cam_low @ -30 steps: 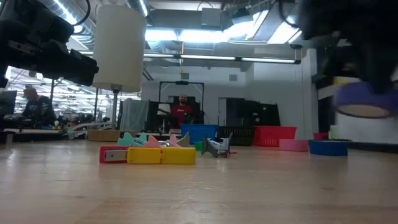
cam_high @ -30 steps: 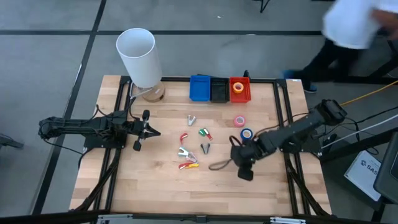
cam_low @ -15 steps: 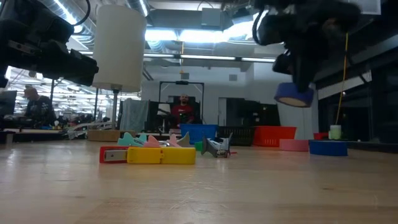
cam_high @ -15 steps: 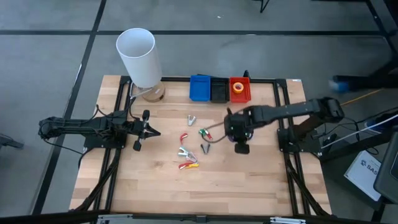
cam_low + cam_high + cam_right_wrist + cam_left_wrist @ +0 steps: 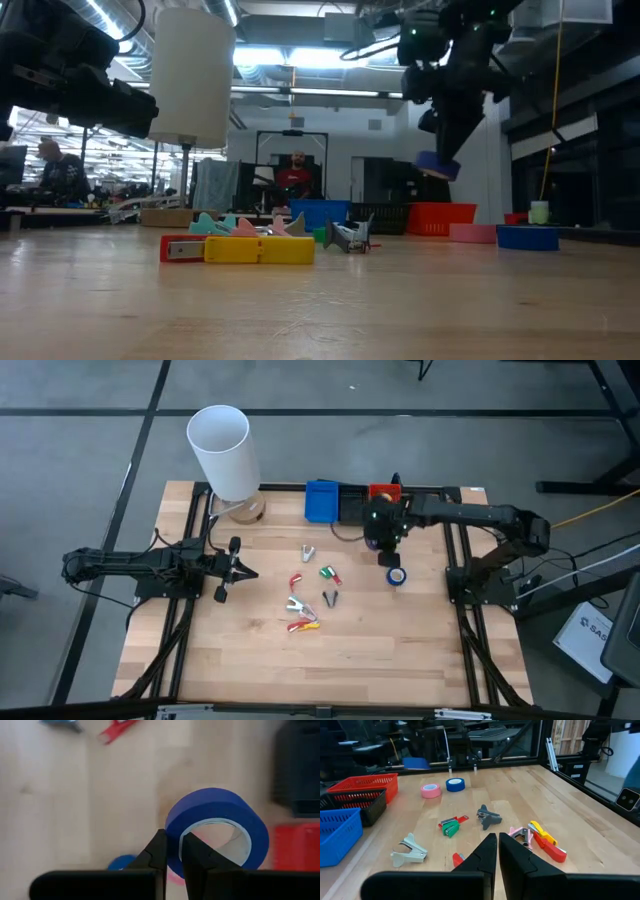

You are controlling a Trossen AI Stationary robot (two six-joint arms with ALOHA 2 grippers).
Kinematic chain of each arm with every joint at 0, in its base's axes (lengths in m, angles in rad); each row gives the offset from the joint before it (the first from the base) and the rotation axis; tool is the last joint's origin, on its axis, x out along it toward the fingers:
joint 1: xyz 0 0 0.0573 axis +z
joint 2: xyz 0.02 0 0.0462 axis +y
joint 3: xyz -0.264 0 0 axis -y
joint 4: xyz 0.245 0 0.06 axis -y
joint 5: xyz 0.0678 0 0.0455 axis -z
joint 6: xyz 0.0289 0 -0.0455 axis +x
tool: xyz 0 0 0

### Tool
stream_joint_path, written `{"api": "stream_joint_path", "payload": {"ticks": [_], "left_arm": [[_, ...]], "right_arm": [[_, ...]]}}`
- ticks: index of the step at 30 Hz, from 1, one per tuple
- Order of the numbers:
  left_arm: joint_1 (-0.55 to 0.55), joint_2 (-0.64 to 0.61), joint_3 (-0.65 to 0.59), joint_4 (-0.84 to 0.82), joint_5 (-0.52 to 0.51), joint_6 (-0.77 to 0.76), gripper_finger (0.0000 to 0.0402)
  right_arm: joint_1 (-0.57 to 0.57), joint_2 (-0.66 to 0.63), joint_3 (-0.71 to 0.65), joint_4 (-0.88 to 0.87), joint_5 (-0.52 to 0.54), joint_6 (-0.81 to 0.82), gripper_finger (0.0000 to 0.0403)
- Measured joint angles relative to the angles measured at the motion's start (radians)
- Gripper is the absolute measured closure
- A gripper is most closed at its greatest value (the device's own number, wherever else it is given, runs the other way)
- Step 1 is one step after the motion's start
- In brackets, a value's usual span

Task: Pick and place Stapler, Stapler remover, tape
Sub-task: Put the bottom blue tape into the red bin

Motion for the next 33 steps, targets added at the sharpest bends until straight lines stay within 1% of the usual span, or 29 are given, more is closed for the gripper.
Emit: {"api": "stream_joint_path", "payload": {"ticks": [9, 11, 14, 21, 26, 33], "left_arm": [[0.0, 0.0, 0.0, 0.0, 0.0, 0.0, 0.0386], [0.0, 0.0, 0.0, 0.0, 0.0, 0.0, 0.0386], [0.0, 0.0, 0.0, 0.0, 0.0, 0.0, 0.0386], [0.0, 0.0, 0.0, 0.0, 0.0, 0.0, 0.0386], [0.0, 0.0, 0.0, 0.0, 0.0, 0.0, 0.0386], [0.0, 0.0, 0.0, 0.0, 0.0, 0.0, 0.0386]], "right_arm": [[-0.186, 0.0, 0.0, 0.11, -0.002, -0.108, 0.0372], [-0.214, 0.006, 0.011, 0.104, -0.002, -0.139, 0.0372], [-0.257, 0.035, 0.063, 0.073, -0.003, -0.177, 0.0372], [-0.349, 0.167, 0.231, -0.028, -0.003, -0.231, 0.0372], [-0.402, 0.271, 0.325, -0.097, -0.002, -0.252, 0.0372], [-0.462, 0.386, 0.394, -0.152, -0.003, -0.256, 0.0372]]}}
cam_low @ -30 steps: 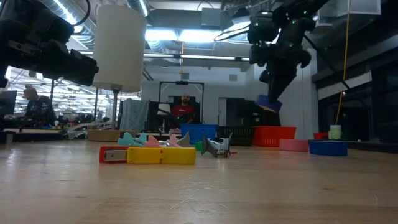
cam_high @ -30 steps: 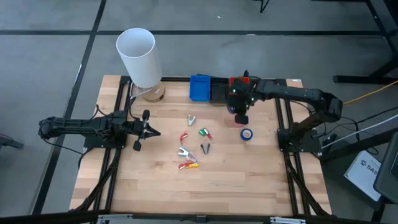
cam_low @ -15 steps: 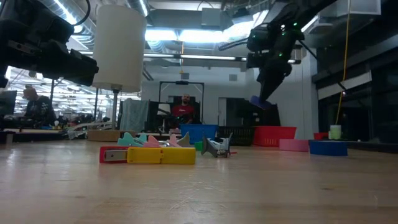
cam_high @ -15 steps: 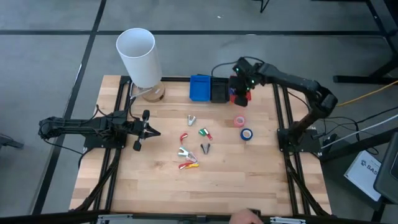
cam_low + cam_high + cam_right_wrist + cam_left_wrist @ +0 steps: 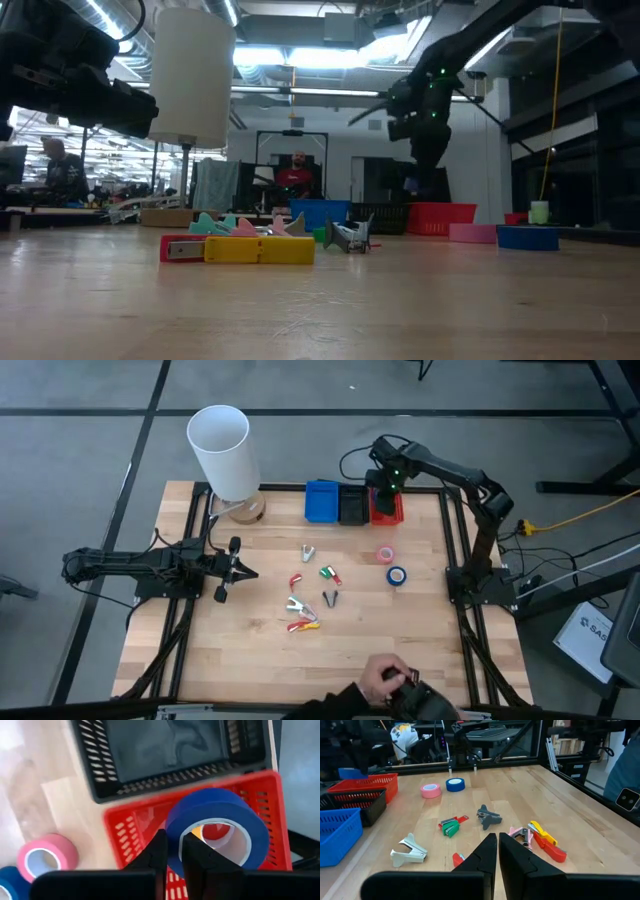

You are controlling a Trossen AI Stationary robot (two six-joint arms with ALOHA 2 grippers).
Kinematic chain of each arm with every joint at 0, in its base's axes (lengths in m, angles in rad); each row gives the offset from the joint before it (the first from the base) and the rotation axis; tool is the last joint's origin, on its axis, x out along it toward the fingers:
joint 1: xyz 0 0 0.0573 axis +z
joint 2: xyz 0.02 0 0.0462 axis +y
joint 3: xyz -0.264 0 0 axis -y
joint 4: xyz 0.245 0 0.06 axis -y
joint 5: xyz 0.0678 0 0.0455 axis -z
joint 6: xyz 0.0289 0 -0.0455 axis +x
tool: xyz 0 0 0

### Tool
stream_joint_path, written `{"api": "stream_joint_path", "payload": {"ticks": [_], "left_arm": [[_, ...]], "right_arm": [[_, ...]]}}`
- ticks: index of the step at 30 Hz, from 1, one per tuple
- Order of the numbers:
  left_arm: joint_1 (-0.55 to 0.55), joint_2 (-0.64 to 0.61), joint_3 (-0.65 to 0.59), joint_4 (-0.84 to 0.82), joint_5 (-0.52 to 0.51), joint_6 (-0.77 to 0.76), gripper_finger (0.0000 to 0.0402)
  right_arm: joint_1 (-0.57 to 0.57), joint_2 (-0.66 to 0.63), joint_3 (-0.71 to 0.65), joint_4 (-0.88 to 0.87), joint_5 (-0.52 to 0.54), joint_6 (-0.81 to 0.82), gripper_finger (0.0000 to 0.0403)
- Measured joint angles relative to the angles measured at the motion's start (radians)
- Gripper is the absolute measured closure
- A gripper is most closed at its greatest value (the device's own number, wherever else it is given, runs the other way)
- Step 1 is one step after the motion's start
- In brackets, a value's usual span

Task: Pick and place Stapler, Stapler remover, tape
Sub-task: Put the bottom blue tape into the red bin, then put the pink tape into the red bin

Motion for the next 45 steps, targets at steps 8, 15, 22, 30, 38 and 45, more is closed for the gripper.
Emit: {"api": "stream_joint_path", "payload": {"ticks": [8, 15, 22, 30, 38, 45], "left_arm": [[0.0, 0.0, 0.0, 0.0, 0.0, 0.0, 0.0386], [0.0, 0.0, 0.0, 0.0, 0.0, 0.0, 0.0386], [0.0, 0.0, 0.0, 0.0, 0.0, 0.0, 0.0386], [0.0, 0.0, 0.0, 0.0, 0.0, 0.0, 0.0386], [0.0, 0.0, 0.0, 0.0, 0.0, 0.0, 0.0386], [0.0, 0.0, 0.0, 0.0, 0.0, 0.0, 0.0386]], "right_arm": [[-0.051, 0.062, 0.004, -0.007, 0.001, -0.003, 0.0372], [-0.073, 0.083, 0.004, -0.005, 0.001, -0.004, 0.036], [-0.077, 0.094, 0.004, 0.038, 0.003, -0.011, 0.0338], [-0.081, 0.094, 0.004, 0.039, 0.003, -0.011, 0.0347], [-0.081, 0.094, 0.004, 0.039, 0.003, -0.009, 0.0307], [-0.081, 0.088, 0.003, 0.039, 0.01, -0.002, 0.0277]]}}
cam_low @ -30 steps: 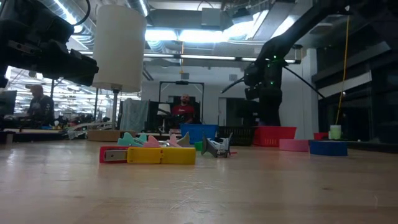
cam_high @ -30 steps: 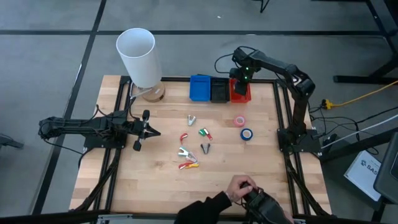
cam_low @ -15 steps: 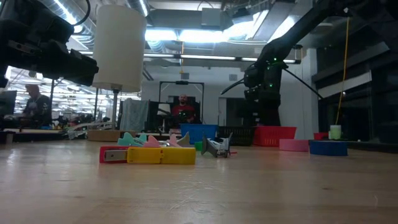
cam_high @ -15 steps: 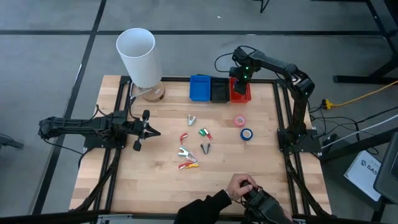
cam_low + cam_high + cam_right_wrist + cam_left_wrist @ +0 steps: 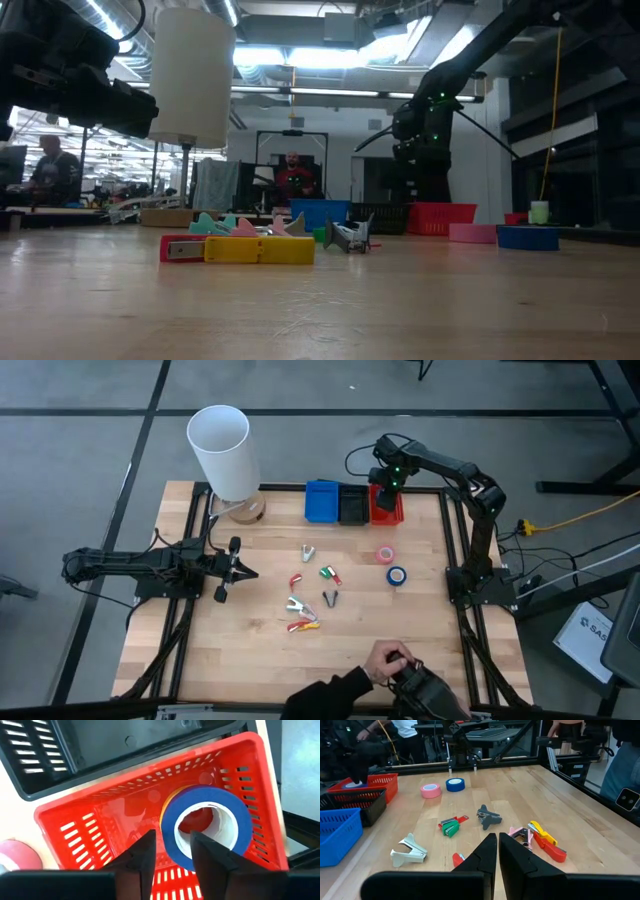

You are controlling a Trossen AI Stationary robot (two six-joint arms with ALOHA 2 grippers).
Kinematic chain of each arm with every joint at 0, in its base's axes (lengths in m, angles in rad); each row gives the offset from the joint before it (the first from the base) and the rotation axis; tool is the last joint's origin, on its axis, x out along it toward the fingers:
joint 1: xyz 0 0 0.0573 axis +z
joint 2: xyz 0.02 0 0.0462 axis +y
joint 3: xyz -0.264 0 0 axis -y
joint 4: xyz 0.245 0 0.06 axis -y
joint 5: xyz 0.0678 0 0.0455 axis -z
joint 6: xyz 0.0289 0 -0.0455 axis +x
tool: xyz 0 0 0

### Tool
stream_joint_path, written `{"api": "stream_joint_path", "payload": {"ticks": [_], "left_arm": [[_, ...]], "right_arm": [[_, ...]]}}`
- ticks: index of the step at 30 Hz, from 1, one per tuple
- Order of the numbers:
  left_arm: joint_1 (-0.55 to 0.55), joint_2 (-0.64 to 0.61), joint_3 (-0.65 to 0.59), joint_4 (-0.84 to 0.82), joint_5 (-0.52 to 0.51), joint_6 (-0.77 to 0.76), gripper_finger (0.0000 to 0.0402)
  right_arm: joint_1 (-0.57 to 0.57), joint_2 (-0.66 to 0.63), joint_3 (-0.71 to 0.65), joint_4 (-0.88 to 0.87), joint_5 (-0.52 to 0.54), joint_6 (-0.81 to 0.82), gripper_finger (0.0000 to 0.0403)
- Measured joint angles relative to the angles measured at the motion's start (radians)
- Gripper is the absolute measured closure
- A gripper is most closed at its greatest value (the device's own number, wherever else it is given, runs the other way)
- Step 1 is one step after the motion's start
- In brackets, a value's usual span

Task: Pick and place Stapler, Stapler remover, tape
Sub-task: Put the pink tape into the red bin

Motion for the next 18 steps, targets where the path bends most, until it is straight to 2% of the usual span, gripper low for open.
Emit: {"api": "stream_joint_path", "payload": {"ticks": [8, 18], "left_arm": [[0.0, 0.0, 0.0, 0.0, 0.0, 0.0, 0.0386], [0.0, 0.0, 0.0, 0.0, 0.0, 0.0, 0.0386]], "right_arm": [[0.022, -0.084, 0.015, -0.01, 0.001, 0.051, 0.0252], [0.155, -0.23, 0.013, -0.068, 0.0, 0.049, 0.0245]]}}
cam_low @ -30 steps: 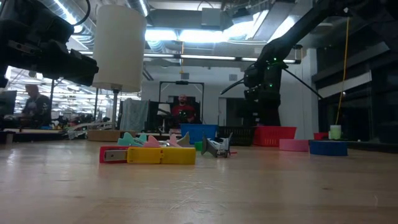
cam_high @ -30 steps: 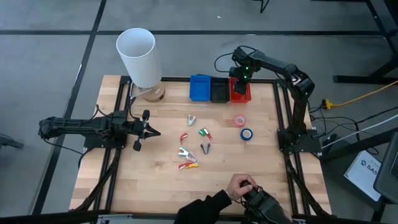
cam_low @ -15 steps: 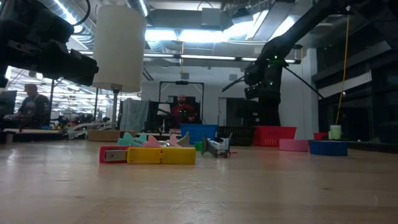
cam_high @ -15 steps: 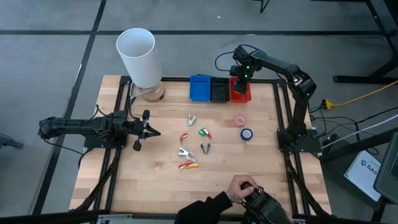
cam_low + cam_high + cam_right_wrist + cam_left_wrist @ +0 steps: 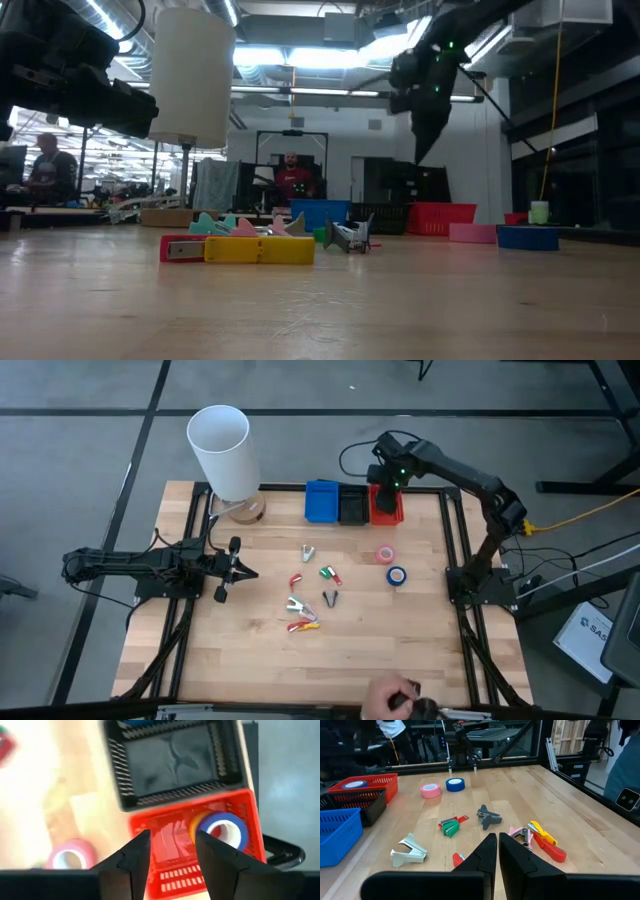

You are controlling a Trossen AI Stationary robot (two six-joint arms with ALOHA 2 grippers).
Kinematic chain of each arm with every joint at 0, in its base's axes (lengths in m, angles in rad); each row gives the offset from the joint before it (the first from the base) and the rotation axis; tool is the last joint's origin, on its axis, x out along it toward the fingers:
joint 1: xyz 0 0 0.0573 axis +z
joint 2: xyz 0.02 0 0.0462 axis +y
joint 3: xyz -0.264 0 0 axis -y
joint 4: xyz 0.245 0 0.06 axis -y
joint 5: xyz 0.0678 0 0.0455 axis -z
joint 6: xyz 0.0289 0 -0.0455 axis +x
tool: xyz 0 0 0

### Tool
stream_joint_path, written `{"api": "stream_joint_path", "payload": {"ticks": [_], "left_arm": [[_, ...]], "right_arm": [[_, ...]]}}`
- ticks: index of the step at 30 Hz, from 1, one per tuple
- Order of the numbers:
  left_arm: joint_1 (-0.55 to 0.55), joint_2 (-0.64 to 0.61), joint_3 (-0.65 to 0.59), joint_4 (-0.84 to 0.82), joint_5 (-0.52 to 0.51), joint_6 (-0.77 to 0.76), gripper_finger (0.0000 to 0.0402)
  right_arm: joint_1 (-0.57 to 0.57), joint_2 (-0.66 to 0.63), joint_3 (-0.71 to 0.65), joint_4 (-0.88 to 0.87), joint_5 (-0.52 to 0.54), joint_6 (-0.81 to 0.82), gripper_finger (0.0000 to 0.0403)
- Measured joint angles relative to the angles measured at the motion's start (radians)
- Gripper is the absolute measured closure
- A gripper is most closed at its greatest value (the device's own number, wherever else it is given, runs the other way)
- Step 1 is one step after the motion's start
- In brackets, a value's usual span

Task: Pick and place Stapler, Stapler remover, tape
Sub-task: Put the pink tape into the red bin

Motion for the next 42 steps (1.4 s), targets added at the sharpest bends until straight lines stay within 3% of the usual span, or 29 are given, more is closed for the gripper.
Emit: {"api": "stream_joint_path", "payload": {"ticks": [10, 15, 21, 27, 34, 42], "left_arm": [[0.0, 0.0, 0.0, 0.0, 0.0, 0.0, 0.0386], [0.0, 0.0, 0.0, 0.0, 0.0, 0.0, 0.0386], [0.0, 0.0, 0.0, 0.0, 0.0, 0.0, 0.0386], [0.0, 0.0, 0.0, 0.0, 0.0, 0.0, 0.0386], [0.0, 0.0, 0.0, 0.0, 0.0, 0.0, 0.0386], [0.0, 0.0, 0.0, 0.0, 0.0, 0.0, 0.0386]], "right_arm": [[0.209, -0.076, -0.001, -0.104, -0.011, -0.046, 0.0244], [0.295, -0.105, -0.065, -0.109, -0.011, 0.043, 0.0244], [0.389, -0.153, -0.214, -0.011, -0.008, 0.291, 0.0244], [0.448, -0.182, -0.358, 0.028, 0.084, 0.504, 0.0244], [0.499, -0.214, -0.545, 0.206, 0.106, 0.53, 0.0244], [0.506, -0.215, -0.662, 0.381, 0.141, 0.532, 0.0244]]}}
